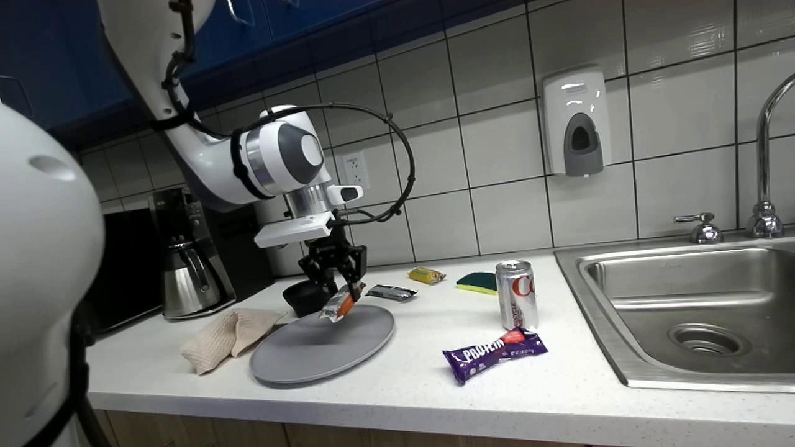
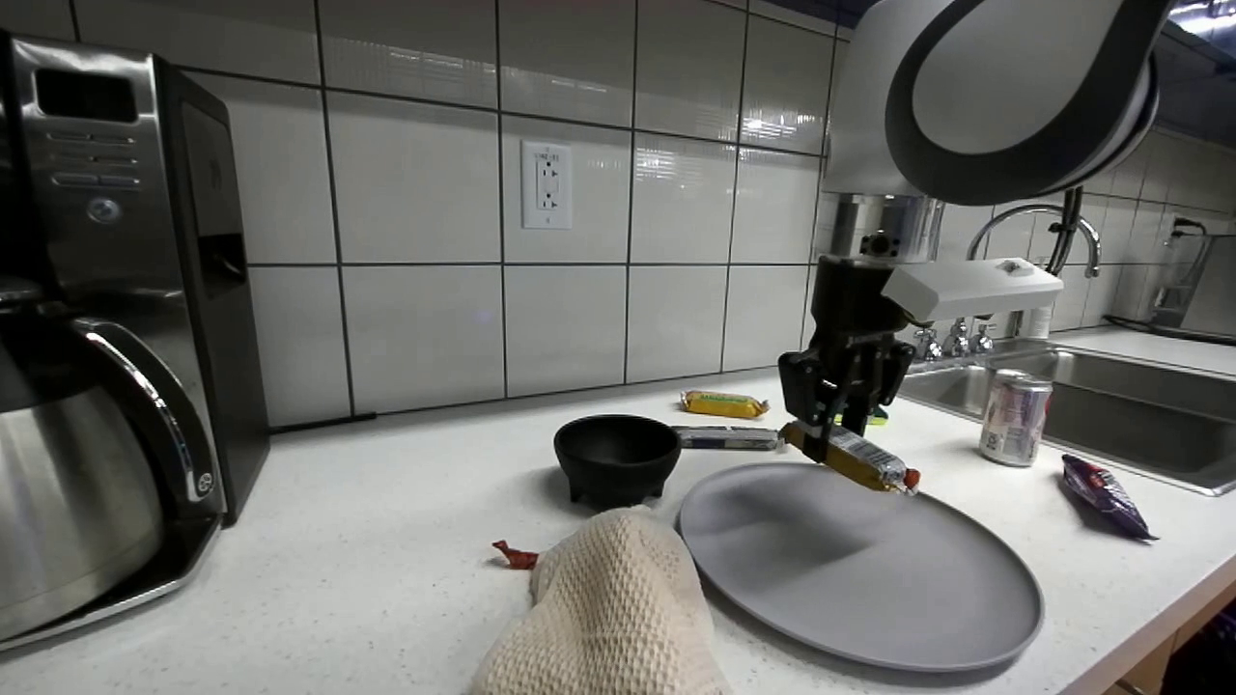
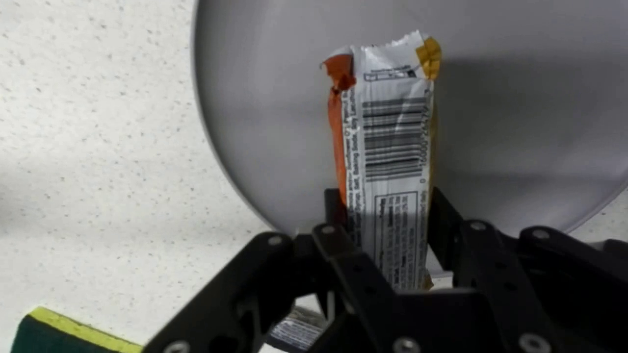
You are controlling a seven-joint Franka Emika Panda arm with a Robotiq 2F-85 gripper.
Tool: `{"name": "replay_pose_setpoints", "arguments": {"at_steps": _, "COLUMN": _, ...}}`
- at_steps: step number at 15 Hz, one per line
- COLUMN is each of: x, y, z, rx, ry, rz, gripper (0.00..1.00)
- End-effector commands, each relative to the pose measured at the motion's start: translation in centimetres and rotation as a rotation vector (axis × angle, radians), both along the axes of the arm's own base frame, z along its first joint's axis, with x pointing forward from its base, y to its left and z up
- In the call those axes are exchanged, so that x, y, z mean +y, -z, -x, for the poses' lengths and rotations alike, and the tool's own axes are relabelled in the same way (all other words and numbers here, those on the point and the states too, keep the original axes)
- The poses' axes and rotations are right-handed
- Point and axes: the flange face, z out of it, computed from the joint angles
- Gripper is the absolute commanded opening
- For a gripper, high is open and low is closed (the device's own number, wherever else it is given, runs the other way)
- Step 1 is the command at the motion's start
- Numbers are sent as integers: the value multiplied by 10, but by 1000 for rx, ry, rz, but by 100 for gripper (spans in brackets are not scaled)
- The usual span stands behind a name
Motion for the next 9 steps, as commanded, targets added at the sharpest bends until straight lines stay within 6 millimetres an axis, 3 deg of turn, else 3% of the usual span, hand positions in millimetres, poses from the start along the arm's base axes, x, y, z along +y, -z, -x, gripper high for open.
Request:
{"name": "replay_pose_setpoints", "arguments": {"at_steps": 1, "x": 30, "y": -3, "z": 4, "rx": 22, "ry": -58, "rz": -18, "gripper": 18}}
{"name": "replay_pose_setpoints", "arguments": {"at_steps": 5, "x": 56, "y": 8, "z": 8, "rx": 42, "ry": -89, "rz": -40, "gripper": 18}}
{"name": "replay_pose_setpoints", "arguments": {"at_steps": 9, "x": 68, "y": 21, "z": 11, "rx": 70, "ry": -95, "rz": -60, "gripper": 18}}
